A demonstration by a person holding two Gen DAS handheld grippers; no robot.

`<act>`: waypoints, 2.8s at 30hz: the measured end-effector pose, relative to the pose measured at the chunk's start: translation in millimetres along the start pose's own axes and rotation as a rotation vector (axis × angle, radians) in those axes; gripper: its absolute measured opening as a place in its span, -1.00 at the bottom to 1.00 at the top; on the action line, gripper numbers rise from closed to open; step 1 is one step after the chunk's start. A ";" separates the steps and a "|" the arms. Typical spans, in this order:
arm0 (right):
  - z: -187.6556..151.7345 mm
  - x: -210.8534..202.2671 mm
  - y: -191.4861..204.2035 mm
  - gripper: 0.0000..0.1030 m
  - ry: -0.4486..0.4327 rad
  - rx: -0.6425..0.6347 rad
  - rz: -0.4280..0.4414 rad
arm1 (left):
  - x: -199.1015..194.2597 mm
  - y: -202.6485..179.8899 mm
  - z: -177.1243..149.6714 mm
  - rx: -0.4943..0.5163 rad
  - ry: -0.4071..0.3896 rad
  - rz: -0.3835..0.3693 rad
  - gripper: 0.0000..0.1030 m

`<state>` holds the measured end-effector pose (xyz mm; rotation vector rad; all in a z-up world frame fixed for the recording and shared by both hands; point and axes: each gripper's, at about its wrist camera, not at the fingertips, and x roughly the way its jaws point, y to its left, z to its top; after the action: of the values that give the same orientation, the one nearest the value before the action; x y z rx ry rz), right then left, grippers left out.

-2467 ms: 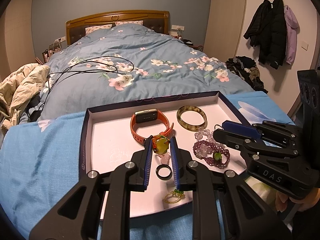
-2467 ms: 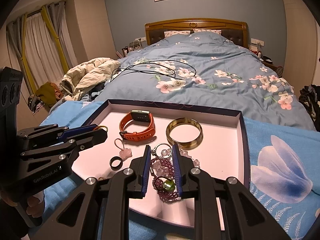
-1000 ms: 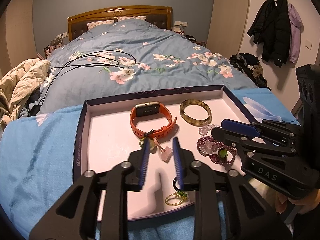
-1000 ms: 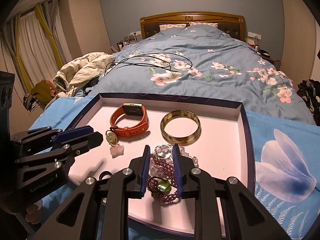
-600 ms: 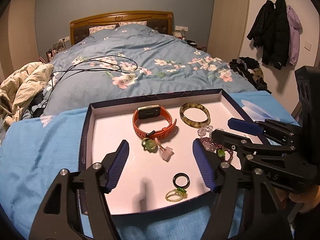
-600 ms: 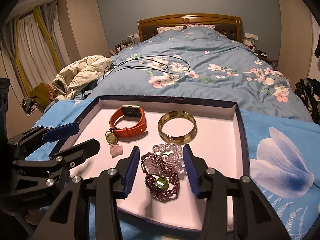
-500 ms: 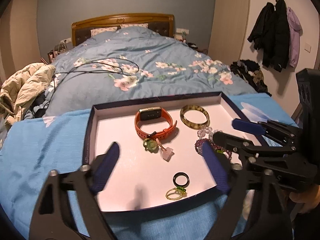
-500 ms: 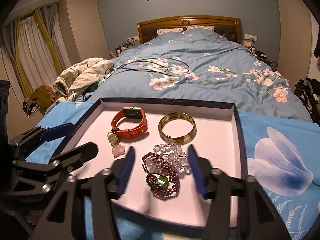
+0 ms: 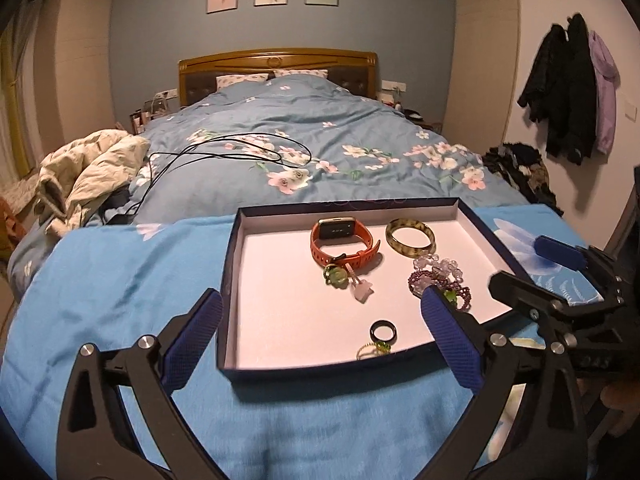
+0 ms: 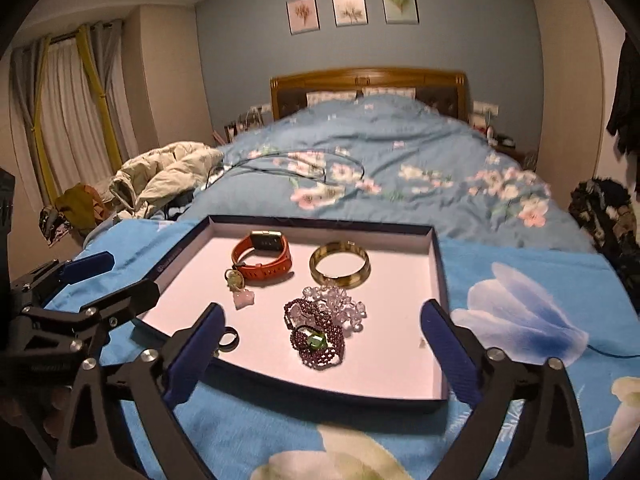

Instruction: Organize jewelry

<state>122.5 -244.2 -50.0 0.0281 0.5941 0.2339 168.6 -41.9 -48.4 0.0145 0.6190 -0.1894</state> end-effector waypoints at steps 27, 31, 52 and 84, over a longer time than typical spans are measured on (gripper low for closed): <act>-36.9 -73.2 23.8 0.87 -0.141 0.017 0.021 | -83.3 8.7 -30.8 -0.007 -0.153 0.089 0.90; -40.5 -79.9 28.4 0.87 -0.169 -0.003 -0.001 | -89.8 8.6 -35.2 -0.002 -0.167 0.100 0.90; -50.3 -91.1 36.2 0.87 -0.175 -0.011 0.011 | -114.7 4.9 -48.5 0.006 -0.239 0.132 0.90; -51.8 -109.4 38.7 0.87 -0.244 -0.012 0.010 | -136.8 -1.7 -55.8 0.021 -0.318 0.137 0.90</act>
<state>-2.4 -233.4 -29.1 0.0474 0.3495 0.2398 27.1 -16.1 -14.7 0.0464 0.2978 -0.0635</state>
